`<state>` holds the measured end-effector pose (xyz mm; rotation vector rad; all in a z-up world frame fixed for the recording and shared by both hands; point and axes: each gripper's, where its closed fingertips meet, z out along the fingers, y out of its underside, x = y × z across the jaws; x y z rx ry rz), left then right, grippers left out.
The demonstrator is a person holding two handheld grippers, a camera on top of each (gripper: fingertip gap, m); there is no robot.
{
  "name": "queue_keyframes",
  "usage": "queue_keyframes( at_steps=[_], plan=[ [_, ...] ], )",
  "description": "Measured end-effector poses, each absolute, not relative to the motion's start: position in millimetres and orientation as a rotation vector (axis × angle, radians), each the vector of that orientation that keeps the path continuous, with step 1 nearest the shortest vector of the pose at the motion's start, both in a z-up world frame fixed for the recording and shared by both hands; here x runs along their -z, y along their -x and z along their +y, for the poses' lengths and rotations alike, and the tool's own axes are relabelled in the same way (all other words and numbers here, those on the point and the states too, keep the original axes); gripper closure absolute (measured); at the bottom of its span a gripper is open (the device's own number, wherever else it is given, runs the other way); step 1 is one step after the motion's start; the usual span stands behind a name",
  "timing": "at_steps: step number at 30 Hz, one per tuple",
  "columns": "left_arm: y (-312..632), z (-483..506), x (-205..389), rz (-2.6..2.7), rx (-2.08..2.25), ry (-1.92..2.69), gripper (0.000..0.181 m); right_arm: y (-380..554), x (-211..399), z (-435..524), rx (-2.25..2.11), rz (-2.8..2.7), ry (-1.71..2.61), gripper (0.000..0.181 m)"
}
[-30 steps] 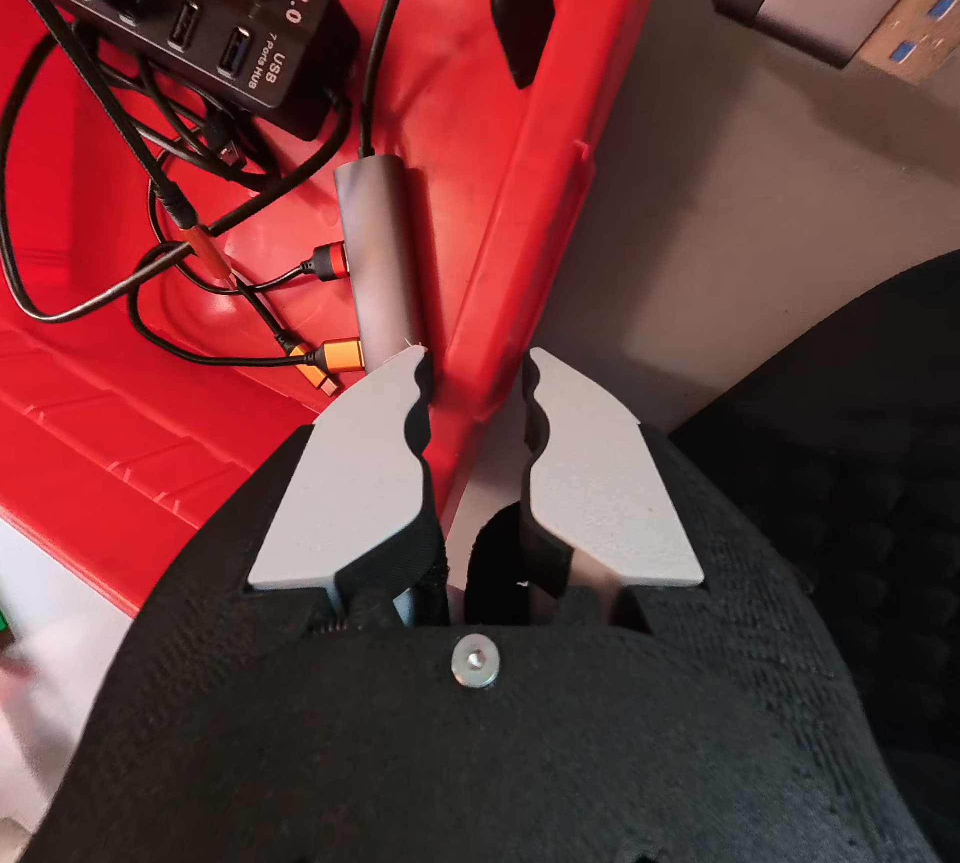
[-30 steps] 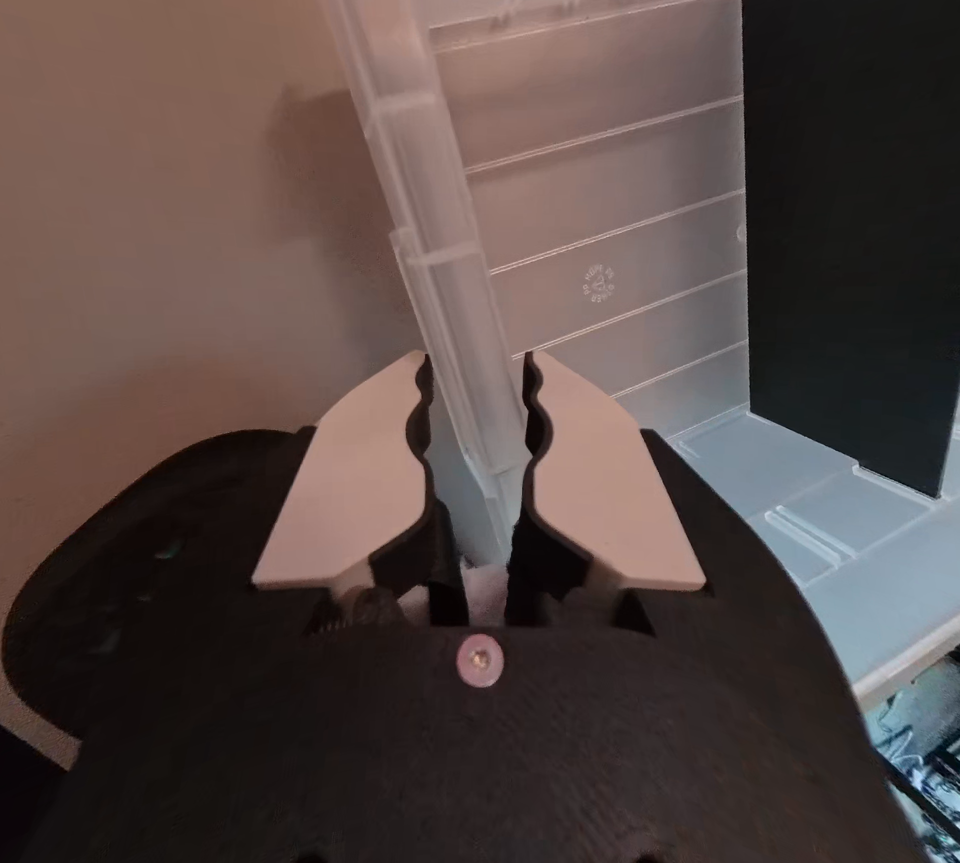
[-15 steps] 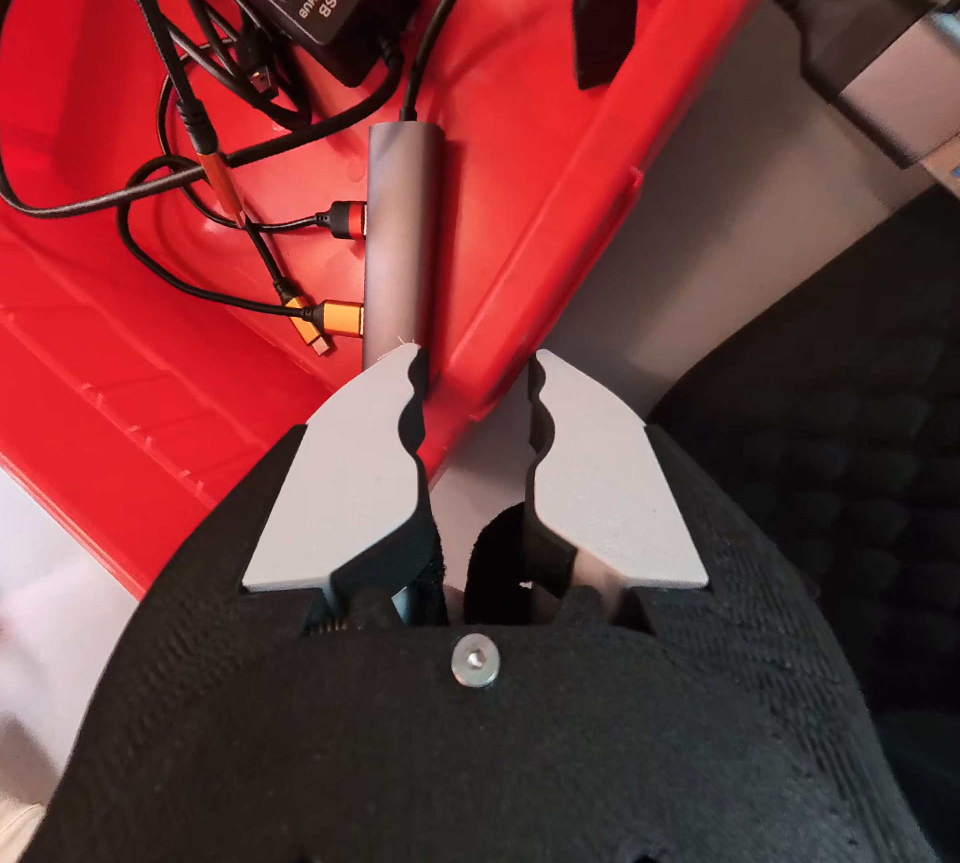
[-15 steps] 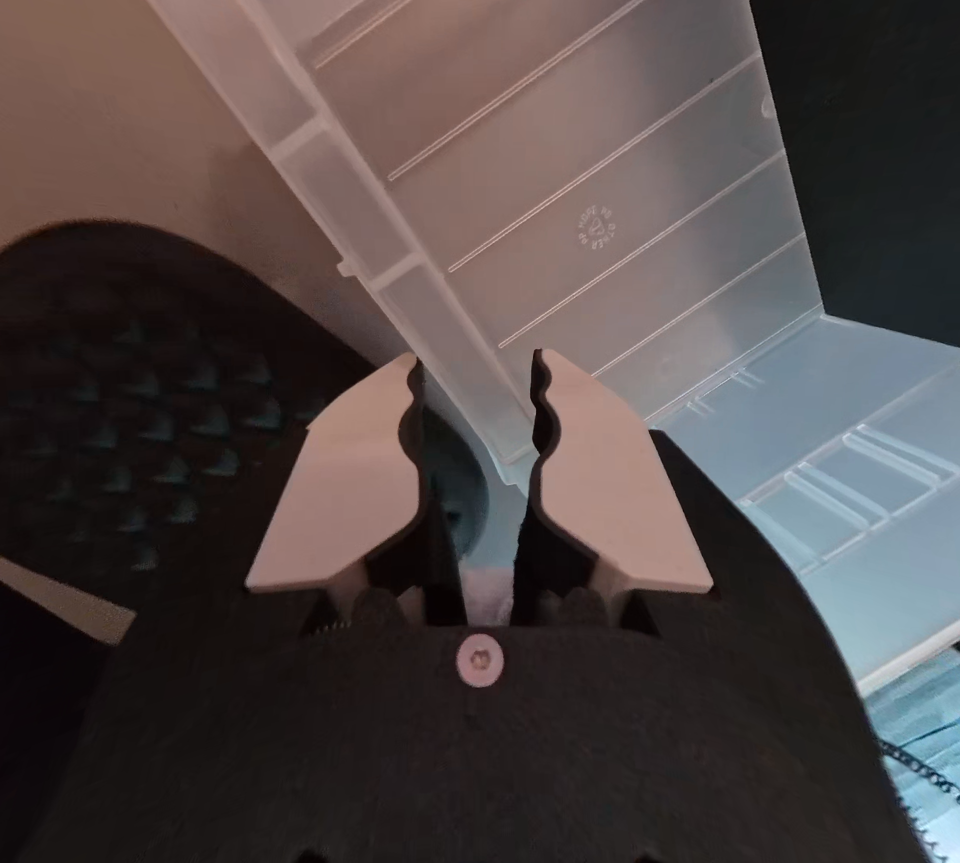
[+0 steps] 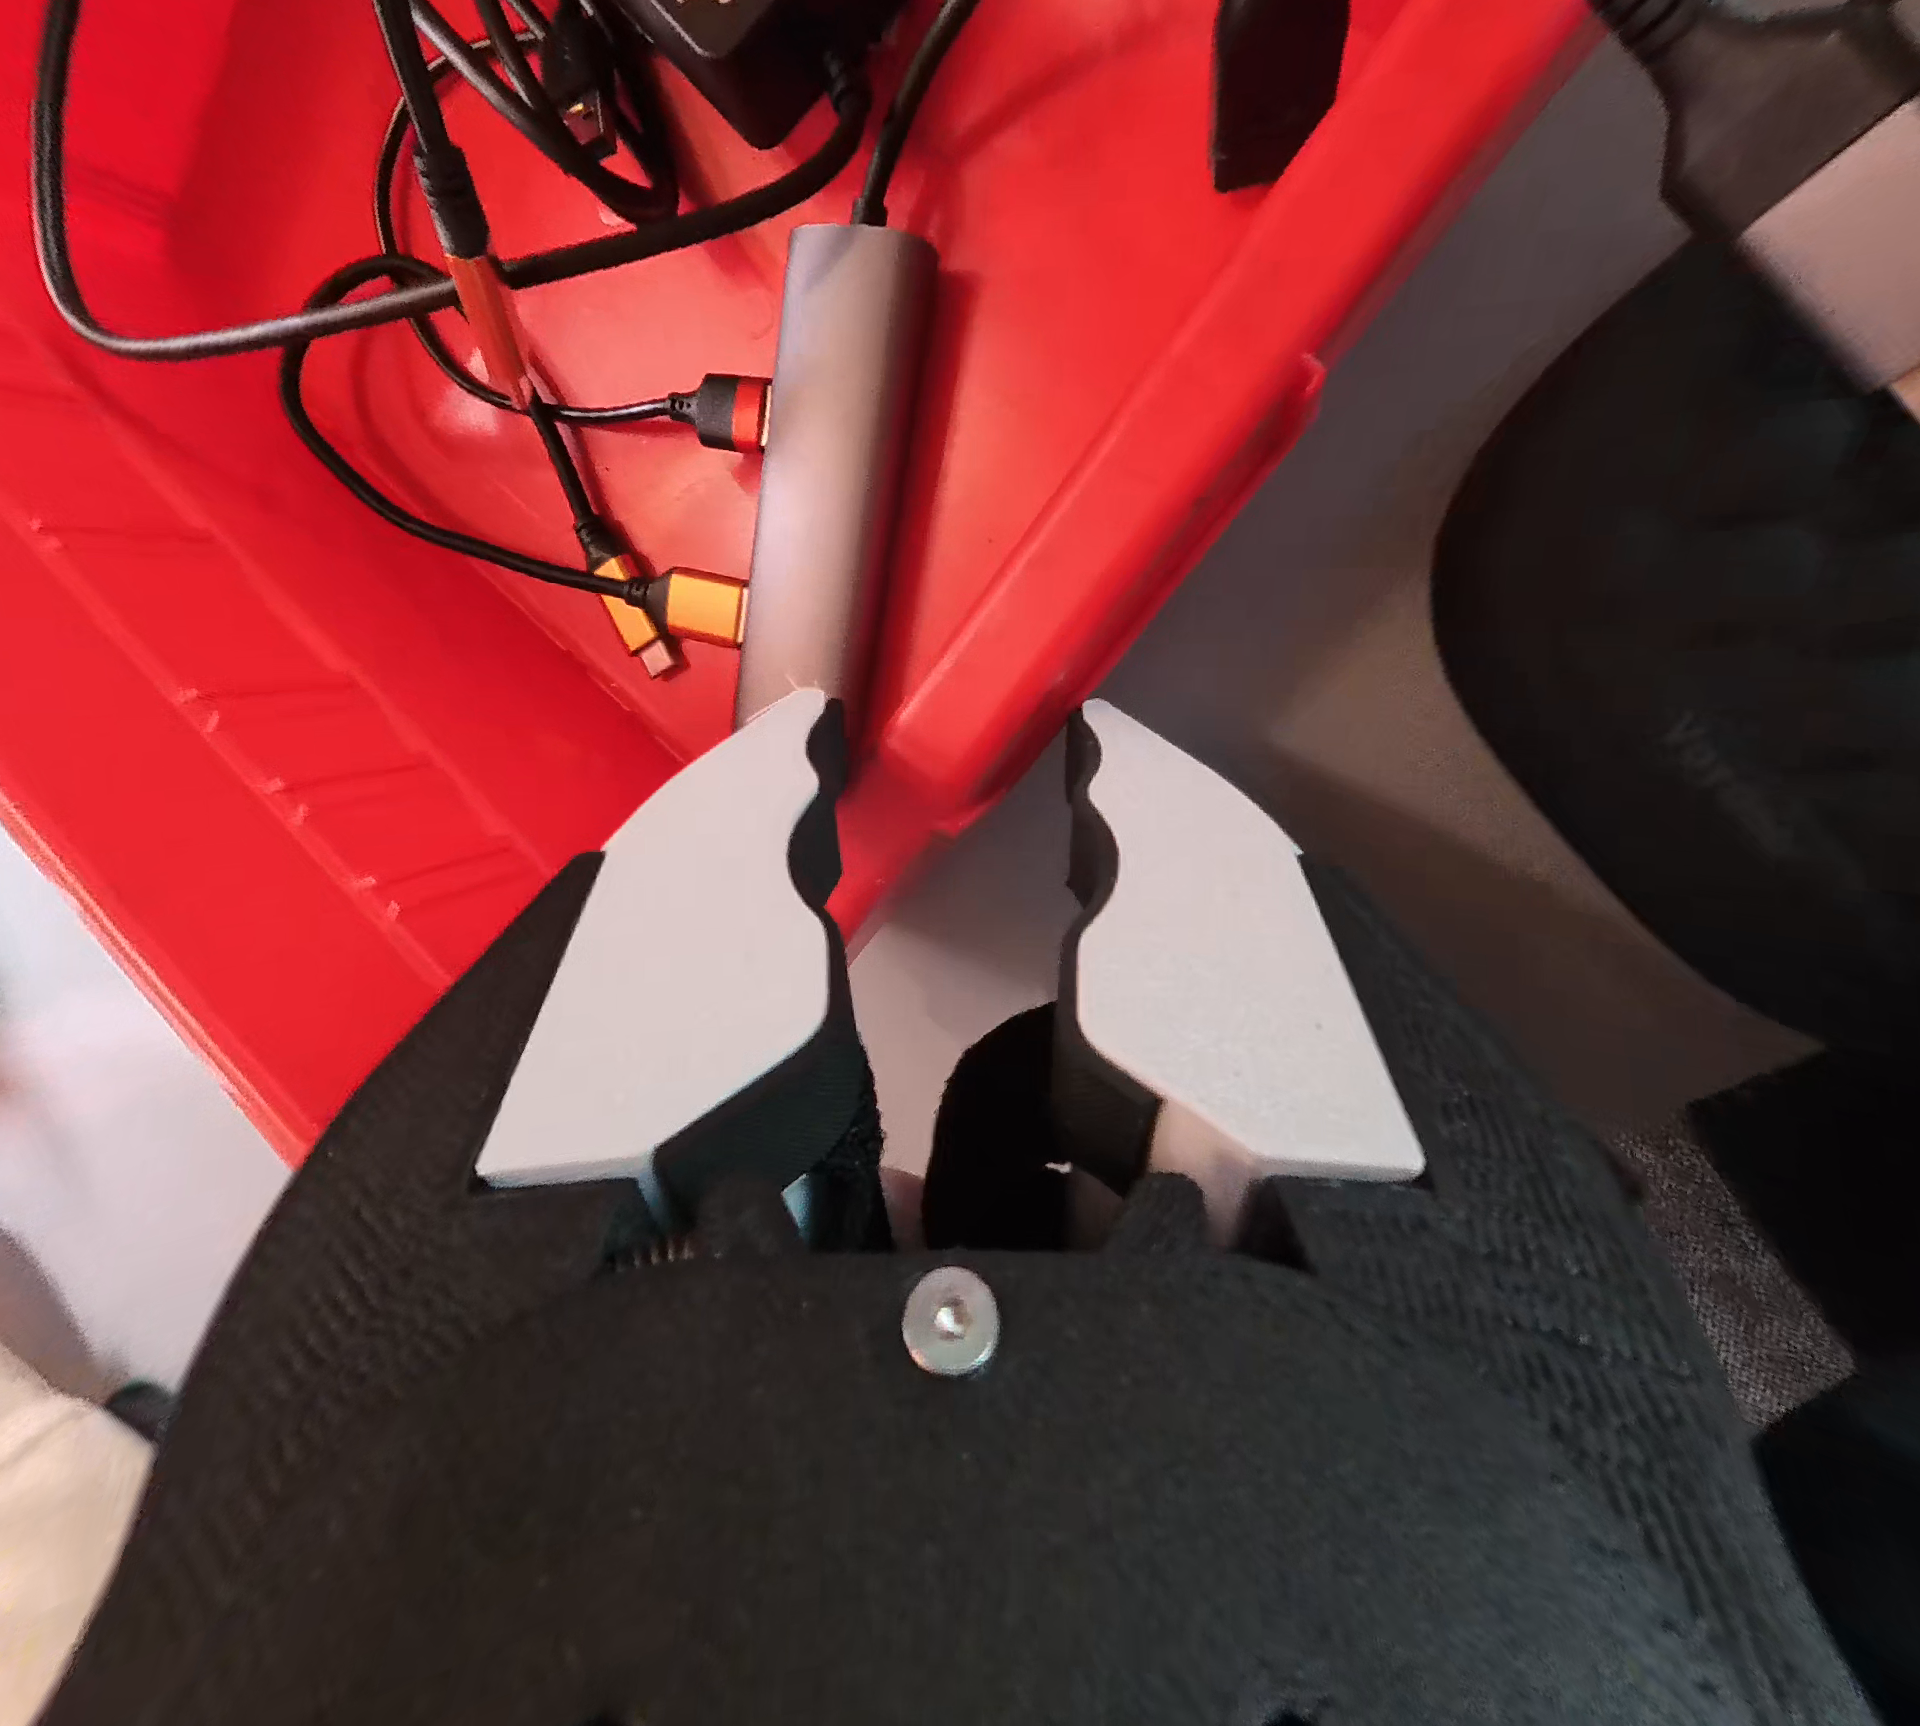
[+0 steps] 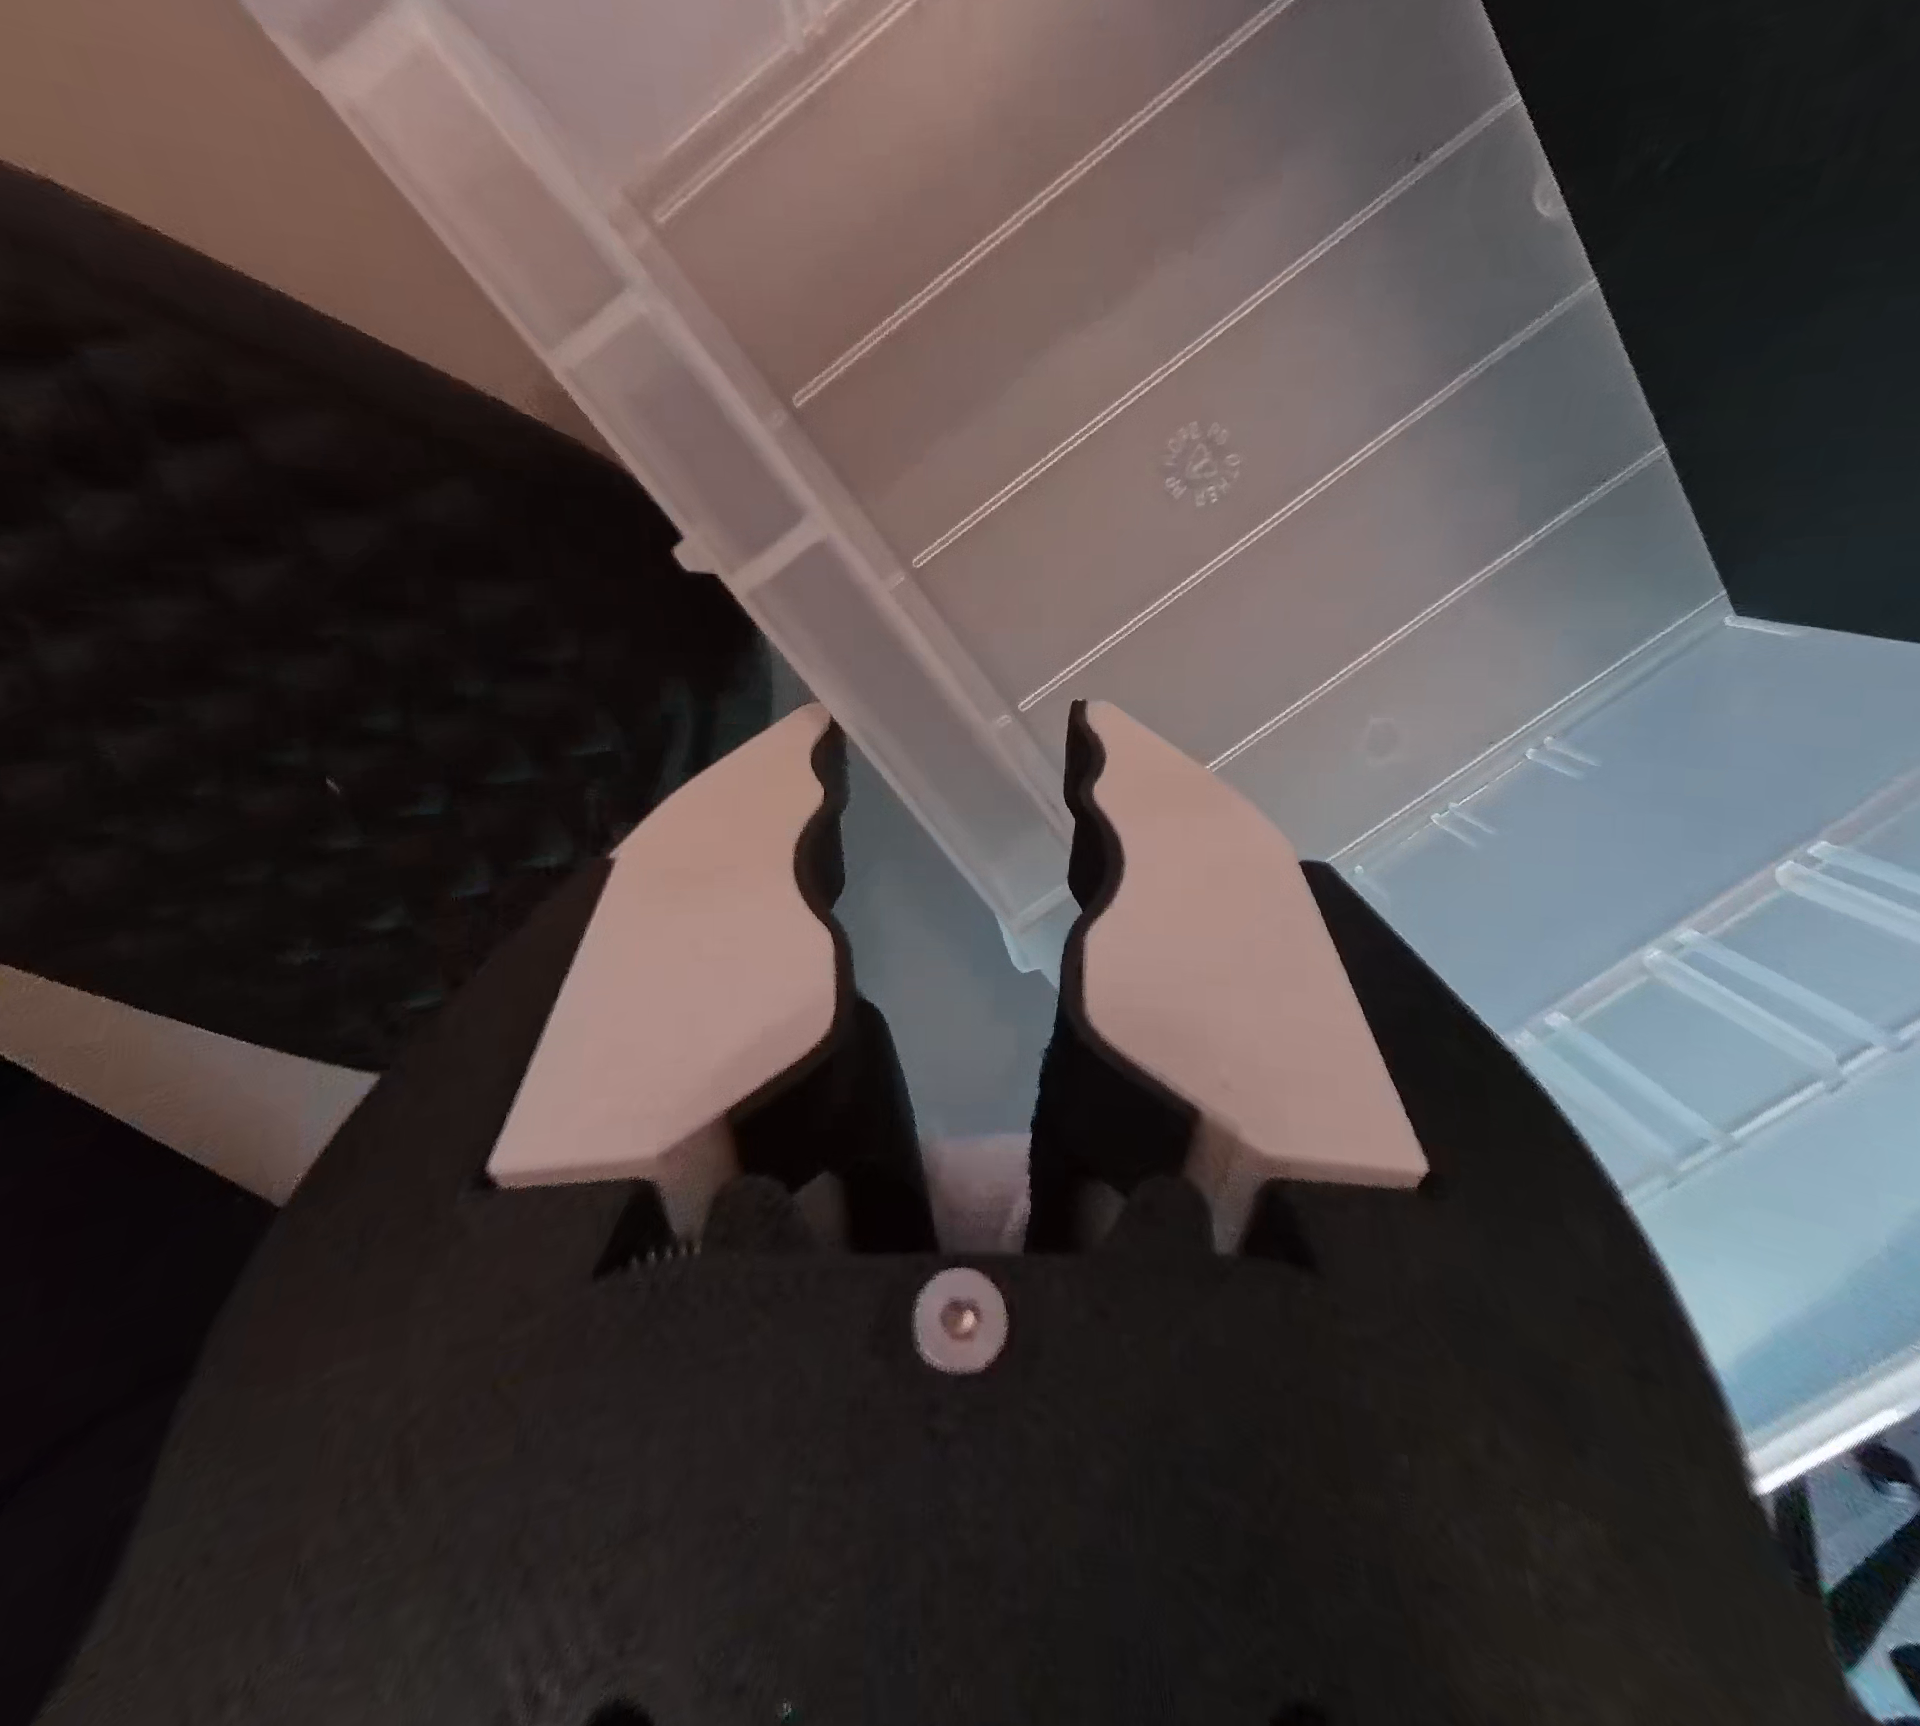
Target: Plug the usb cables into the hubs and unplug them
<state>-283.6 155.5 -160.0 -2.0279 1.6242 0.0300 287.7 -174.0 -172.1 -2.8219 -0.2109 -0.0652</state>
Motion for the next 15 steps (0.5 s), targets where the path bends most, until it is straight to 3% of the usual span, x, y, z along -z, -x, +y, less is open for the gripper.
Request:
queue_keyframes(
  at_steps=[15],
  plan=[
    [329, 160, 156, 1.467, -0.099, 2.065, 0.133, -307, 152, -201, 0.057, -0.011, 2.697, 0.138]
  ],
)
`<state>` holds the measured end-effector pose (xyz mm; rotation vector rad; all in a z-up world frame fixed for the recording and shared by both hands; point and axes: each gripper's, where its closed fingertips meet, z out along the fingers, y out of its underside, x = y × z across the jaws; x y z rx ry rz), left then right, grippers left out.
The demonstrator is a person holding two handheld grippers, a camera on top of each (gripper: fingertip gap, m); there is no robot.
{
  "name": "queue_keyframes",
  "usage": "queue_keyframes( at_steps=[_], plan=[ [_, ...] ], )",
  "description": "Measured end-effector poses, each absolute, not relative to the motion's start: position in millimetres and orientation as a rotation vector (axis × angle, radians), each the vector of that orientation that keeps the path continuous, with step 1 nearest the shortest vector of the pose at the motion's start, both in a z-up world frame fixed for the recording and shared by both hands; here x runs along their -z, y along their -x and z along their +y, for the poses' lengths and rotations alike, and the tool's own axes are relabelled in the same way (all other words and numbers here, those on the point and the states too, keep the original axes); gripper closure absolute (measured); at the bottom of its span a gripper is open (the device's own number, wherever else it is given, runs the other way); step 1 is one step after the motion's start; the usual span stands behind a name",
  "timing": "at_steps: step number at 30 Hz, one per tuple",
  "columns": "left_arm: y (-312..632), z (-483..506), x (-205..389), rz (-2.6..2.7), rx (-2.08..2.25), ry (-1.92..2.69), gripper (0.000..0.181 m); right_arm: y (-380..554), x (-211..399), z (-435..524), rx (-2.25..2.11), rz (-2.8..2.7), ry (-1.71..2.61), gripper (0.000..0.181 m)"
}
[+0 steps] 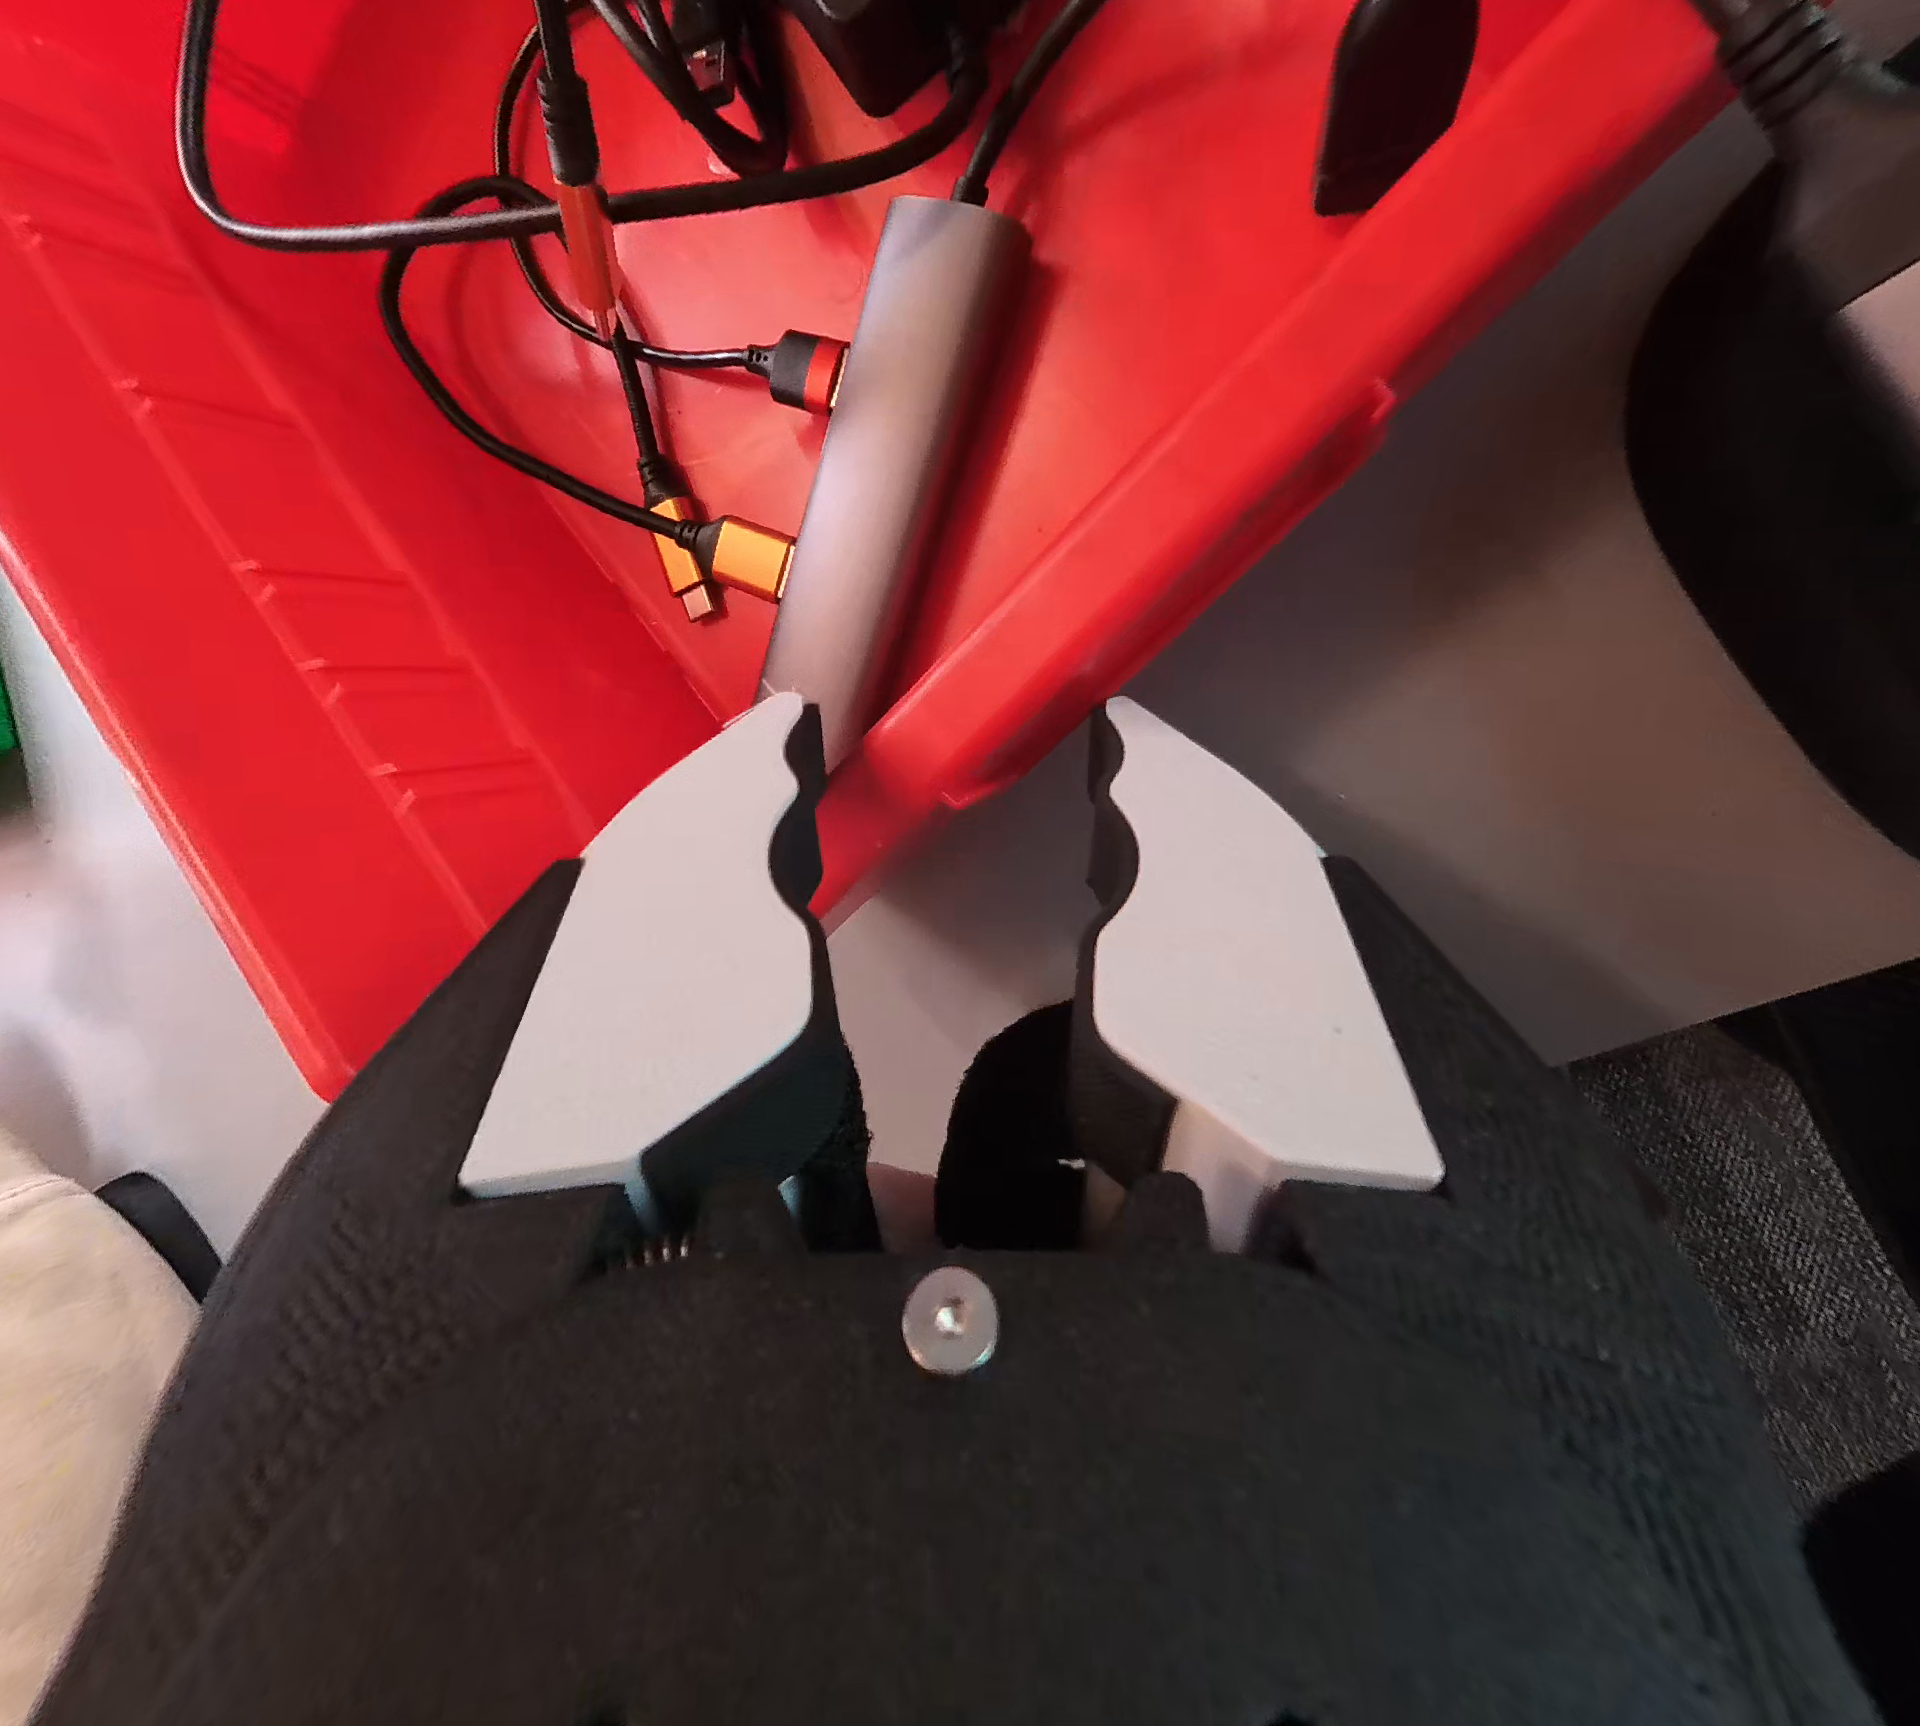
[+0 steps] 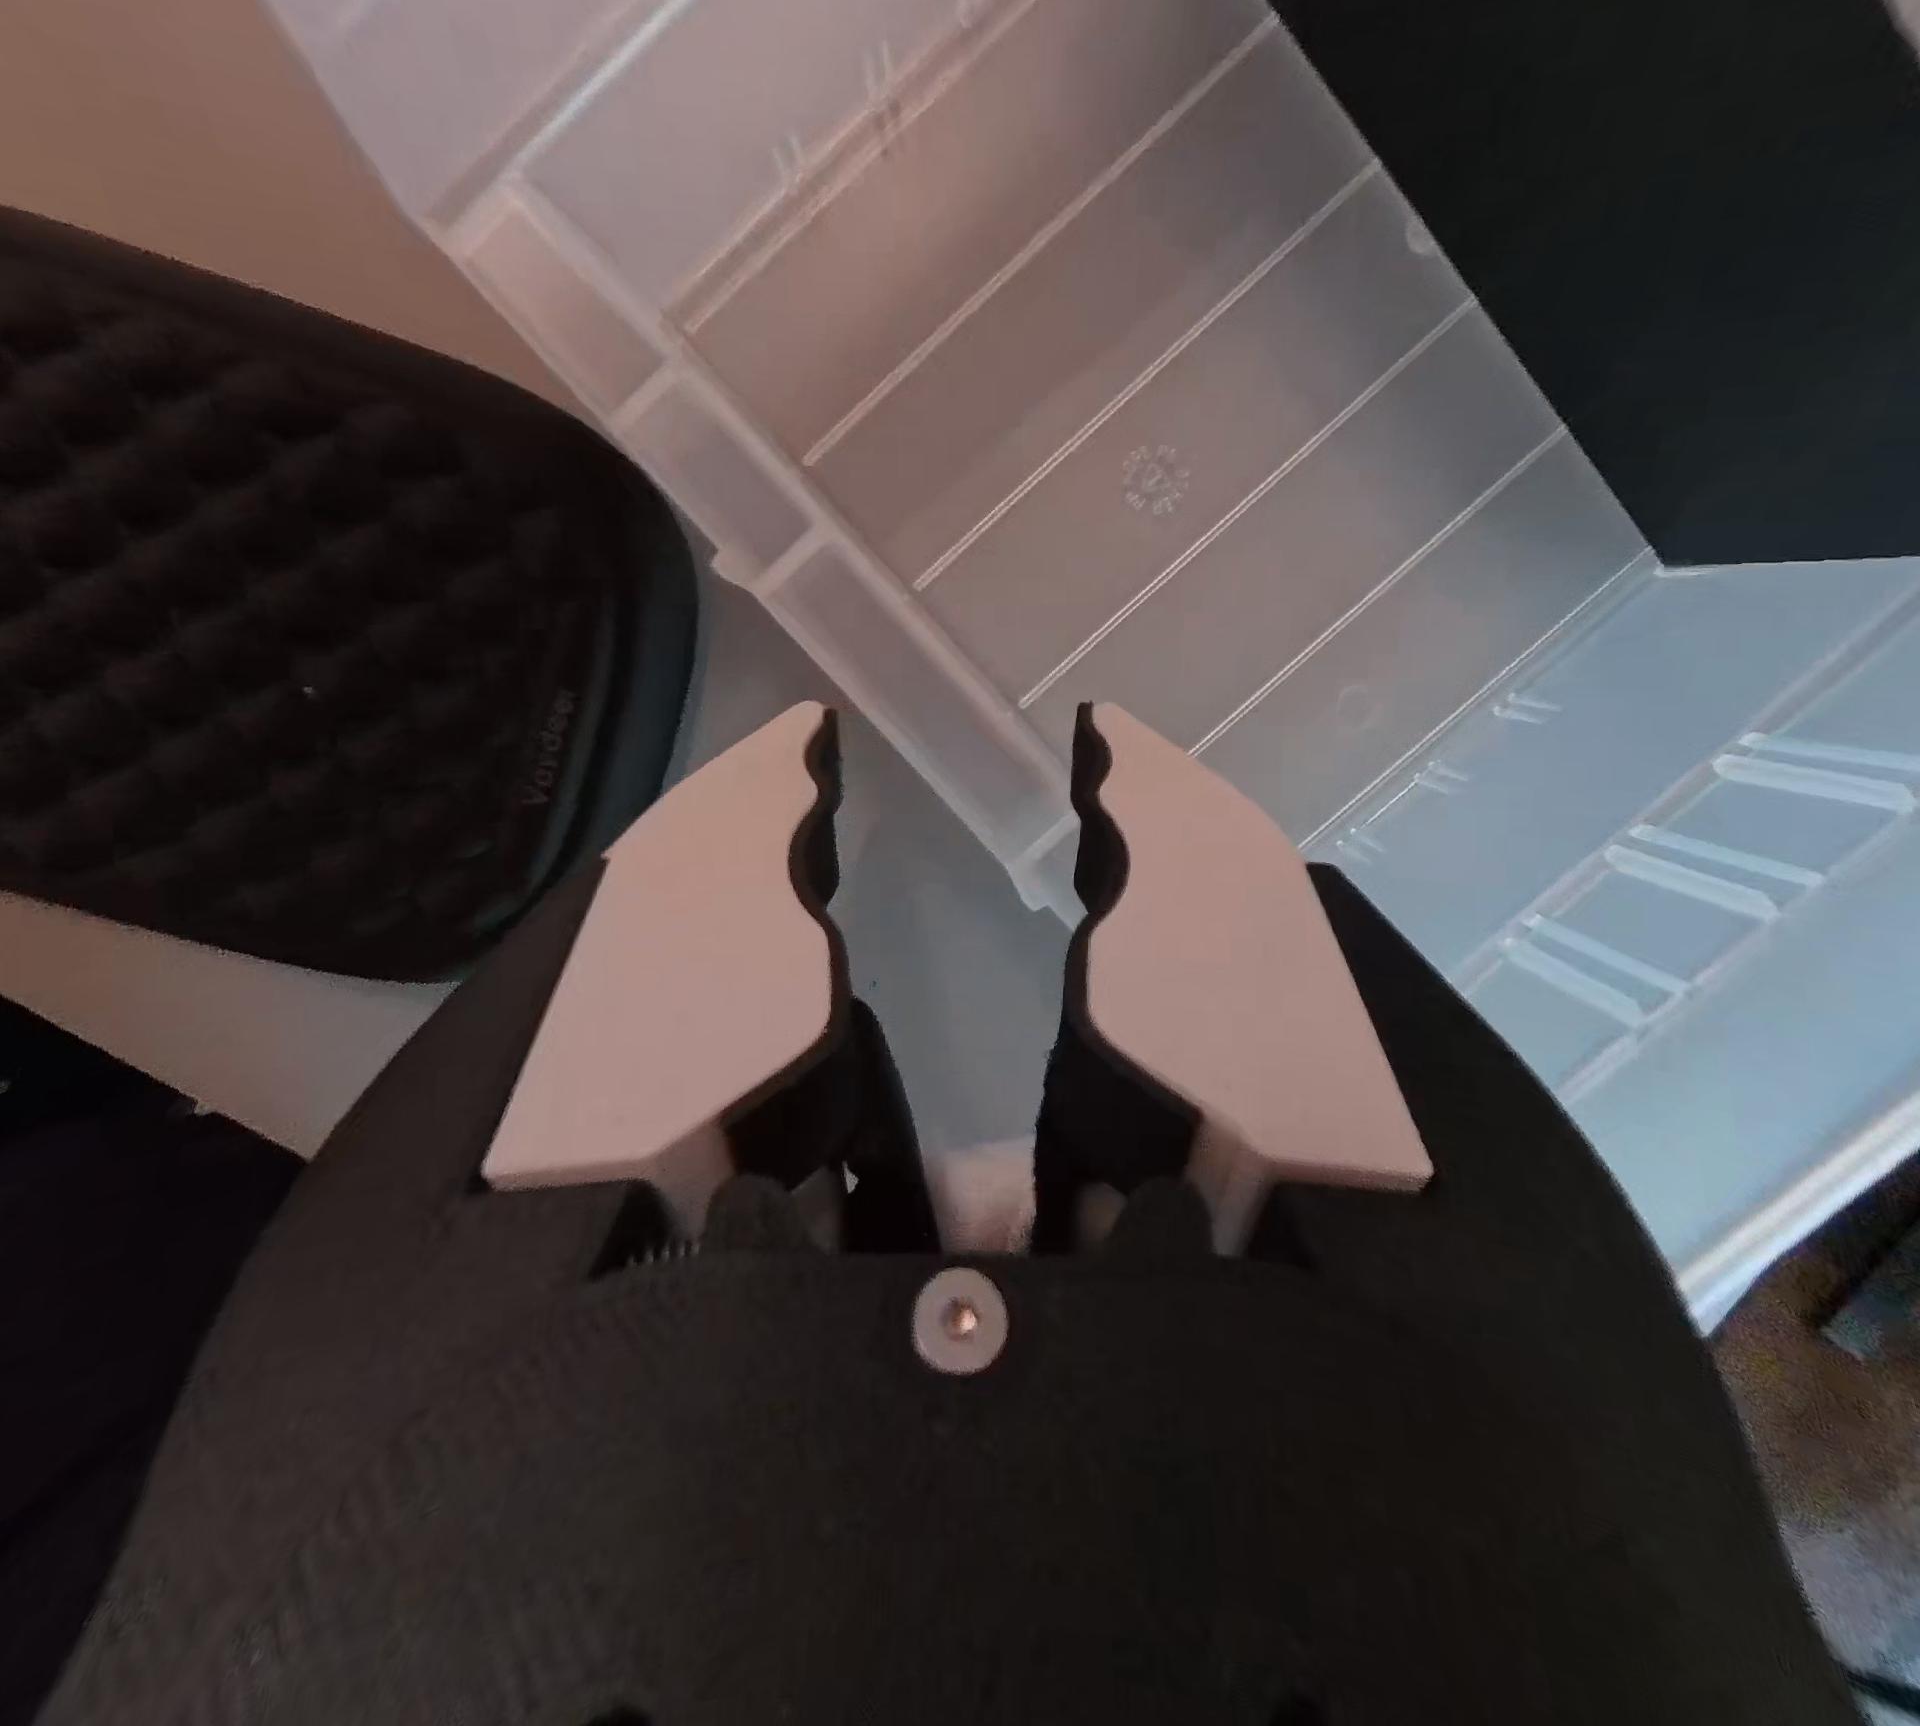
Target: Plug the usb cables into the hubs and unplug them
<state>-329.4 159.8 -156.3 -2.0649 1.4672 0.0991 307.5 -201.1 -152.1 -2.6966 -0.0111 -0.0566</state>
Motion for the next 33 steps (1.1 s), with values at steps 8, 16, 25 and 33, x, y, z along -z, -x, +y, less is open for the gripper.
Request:
queue_keyframes(
  at_steps=[8, 16, 25, 33],
  plan=[
    [328, 147, 127, 1.408, -0.094, 1.993, 0.134, -293, 105, -189, 0.068, -0.108, 2.433, 0.130],
    [284, 147, 57, 1.081, 0.170, 1.886, 0.135, -272, 30, -169, 0.143, -0.205, 2.048, 0.125],
    [256, 172, 121, 1.307, 0.289, 2.172, 0.135, -252, 11, -166, 0.193, -0.271, 1.985, 0.126],
    [274, 193, 163, 1.652, 0.170, 2.424, 0.126, -248, 11, -166, 0.219, -0.288, 1.989, 0.126]
  ],
)
